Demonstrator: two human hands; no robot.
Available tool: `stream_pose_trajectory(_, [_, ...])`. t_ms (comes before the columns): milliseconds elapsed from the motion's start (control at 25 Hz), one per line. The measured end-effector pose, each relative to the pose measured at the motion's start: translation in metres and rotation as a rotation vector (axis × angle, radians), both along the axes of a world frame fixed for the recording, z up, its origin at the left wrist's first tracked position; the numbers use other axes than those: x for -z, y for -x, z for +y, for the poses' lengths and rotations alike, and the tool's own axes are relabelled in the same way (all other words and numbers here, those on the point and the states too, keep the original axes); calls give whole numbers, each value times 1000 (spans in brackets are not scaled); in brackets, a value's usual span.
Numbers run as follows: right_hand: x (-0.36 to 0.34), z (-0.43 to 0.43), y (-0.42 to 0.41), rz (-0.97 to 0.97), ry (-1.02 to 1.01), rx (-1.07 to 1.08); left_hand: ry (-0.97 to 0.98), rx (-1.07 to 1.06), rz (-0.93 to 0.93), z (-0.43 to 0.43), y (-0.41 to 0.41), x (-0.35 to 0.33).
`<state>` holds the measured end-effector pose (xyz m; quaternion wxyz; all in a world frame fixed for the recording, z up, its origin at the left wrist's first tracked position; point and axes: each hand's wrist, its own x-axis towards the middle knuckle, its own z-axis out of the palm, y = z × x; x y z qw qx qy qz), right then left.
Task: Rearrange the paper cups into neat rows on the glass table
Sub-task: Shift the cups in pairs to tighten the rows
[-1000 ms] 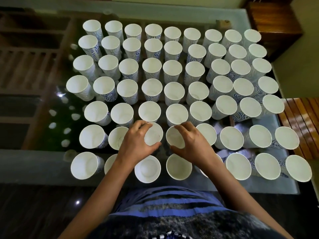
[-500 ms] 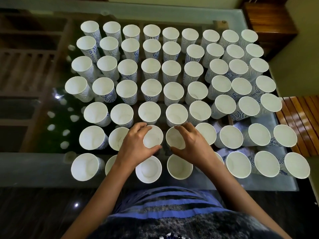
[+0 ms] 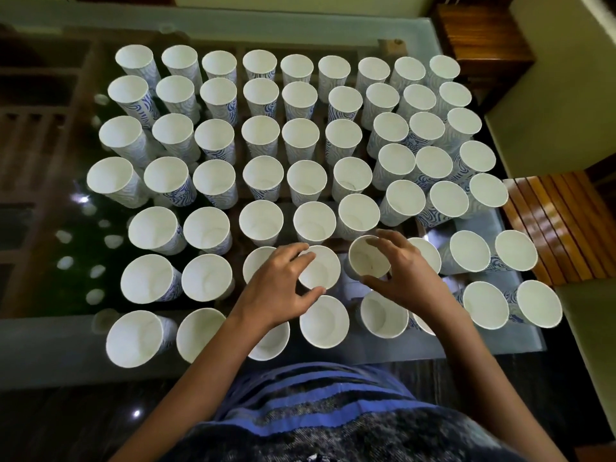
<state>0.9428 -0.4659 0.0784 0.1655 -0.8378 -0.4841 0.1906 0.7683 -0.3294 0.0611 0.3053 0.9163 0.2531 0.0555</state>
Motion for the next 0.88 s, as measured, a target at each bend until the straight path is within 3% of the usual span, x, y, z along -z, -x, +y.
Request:
stream_pose_trajectory(200, [6, 4, 5, 7, -13, 18, 15, 15, 84, -1, -6, 2])
stream_pose_trajectory(880, [6, -1, 4, -61, 55, -22, 29, 84, 73, 8, -9, 3])
